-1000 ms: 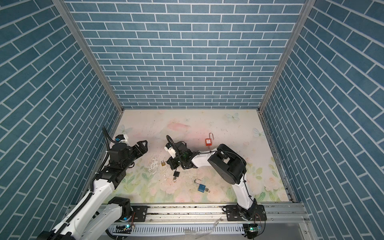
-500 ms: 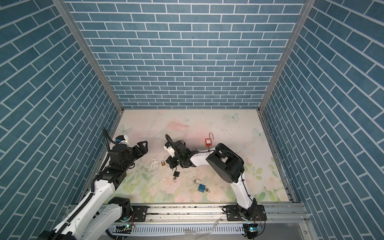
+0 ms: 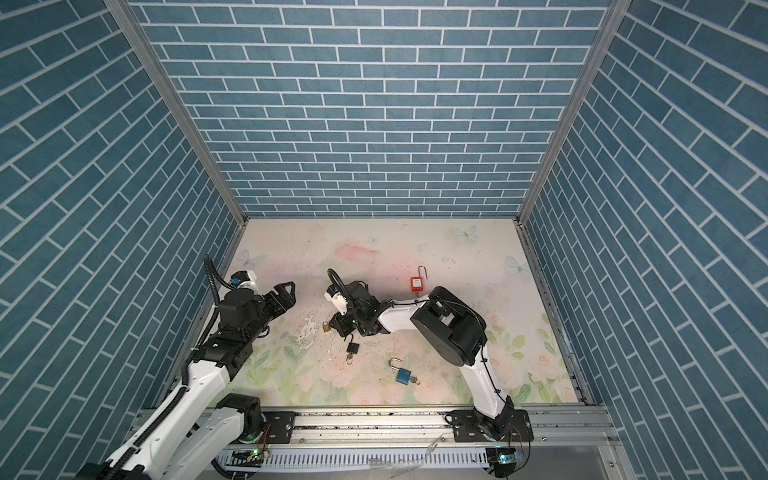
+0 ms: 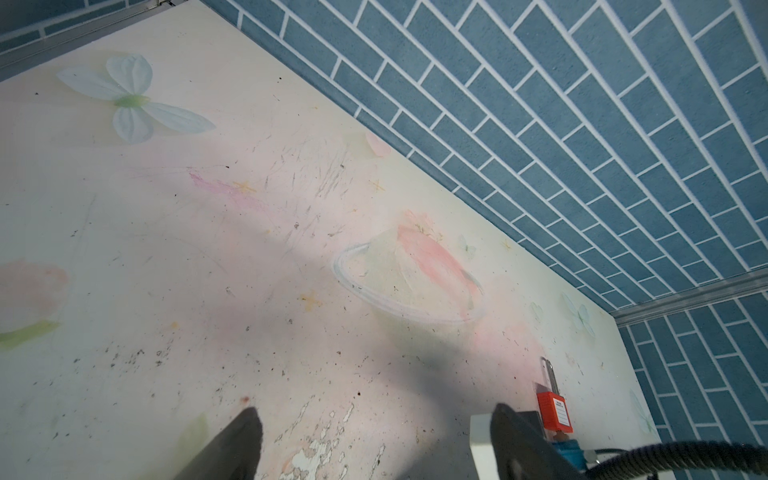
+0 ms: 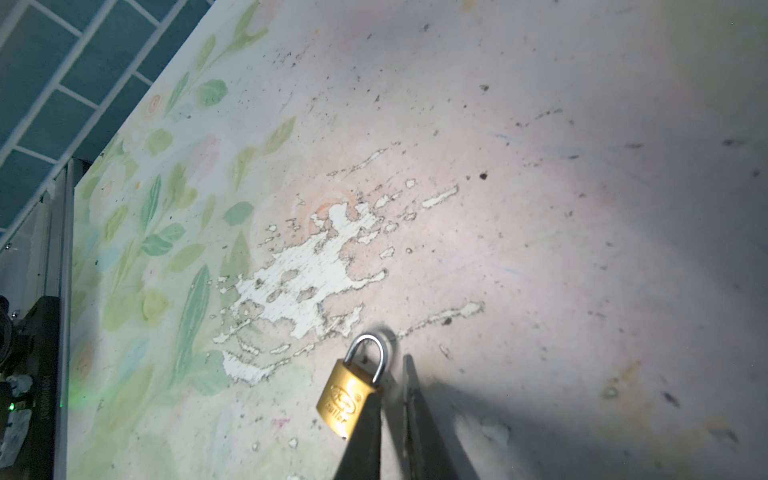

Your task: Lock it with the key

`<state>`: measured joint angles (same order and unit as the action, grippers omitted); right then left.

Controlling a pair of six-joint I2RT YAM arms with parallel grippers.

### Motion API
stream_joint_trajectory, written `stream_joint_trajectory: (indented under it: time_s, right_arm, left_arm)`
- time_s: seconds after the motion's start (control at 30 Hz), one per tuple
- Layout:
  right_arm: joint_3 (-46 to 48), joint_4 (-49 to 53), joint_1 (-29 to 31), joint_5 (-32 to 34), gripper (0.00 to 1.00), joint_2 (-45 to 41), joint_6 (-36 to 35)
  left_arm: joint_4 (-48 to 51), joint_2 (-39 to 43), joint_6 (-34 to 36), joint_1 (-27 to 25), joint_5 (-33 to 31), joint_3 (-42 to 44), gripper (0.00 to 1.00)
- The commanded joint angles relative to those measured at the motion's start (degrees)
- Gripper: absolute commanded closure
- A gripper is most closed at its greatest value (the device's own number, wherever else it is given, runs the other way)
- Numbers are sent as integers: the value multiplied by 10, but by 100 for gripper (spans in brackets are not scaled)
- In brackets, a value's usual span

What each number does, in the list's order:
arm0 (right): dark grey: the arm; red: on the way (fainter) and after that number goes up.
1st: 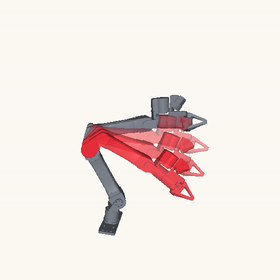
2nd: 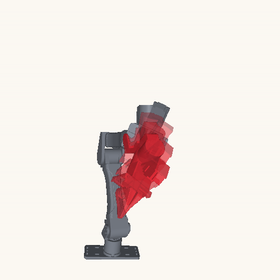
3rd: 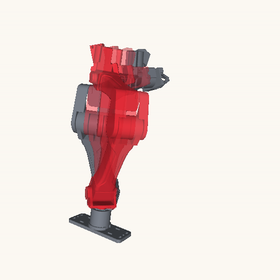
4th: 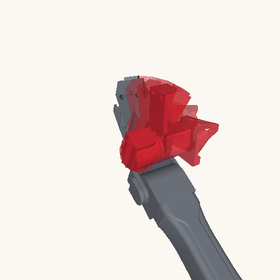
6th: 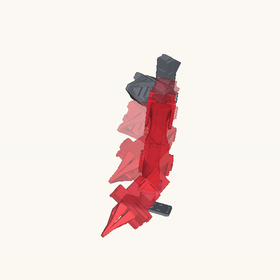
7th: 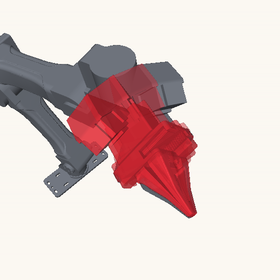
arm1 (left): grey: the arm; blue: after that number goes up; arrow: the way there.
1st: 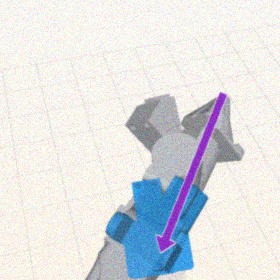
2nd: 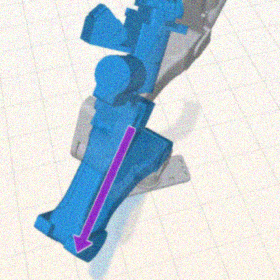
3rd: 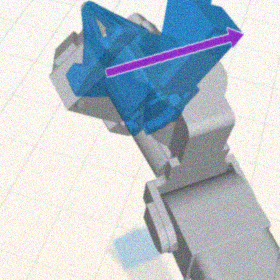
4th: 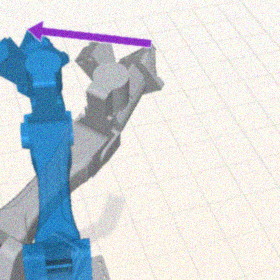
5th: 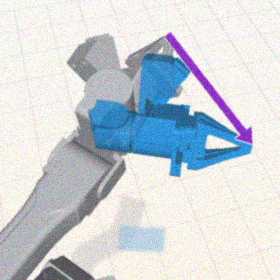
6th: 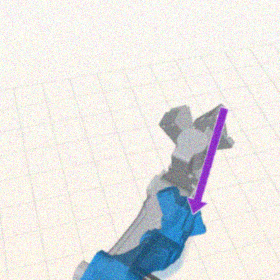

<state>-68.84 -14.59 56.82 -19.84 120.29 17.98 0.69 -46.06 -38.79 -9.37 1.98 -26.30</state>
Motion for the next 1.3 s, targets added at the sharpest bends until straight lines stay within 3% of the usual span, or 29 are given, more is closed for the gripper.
stream_joint_trajectory:
  time_s: [0.0,0.6,0.87,1.27]
  right_arm:
    - [-9,20,3,0,82,14,-16]
    - [16,-12,4,20,66,-45,5]
    - [24,-21,1,34,60,-59,9]
    - [19,-33,-7,-13,55,-18,40]
  left_arm:
    - [-11,8,-1,3,-8,7,12]
    - [16,11,-25,3,-43,-2,12]
    - [5,8,-20,3,-31,3,13]
    - [15,11,-19,3,-46,4,13]
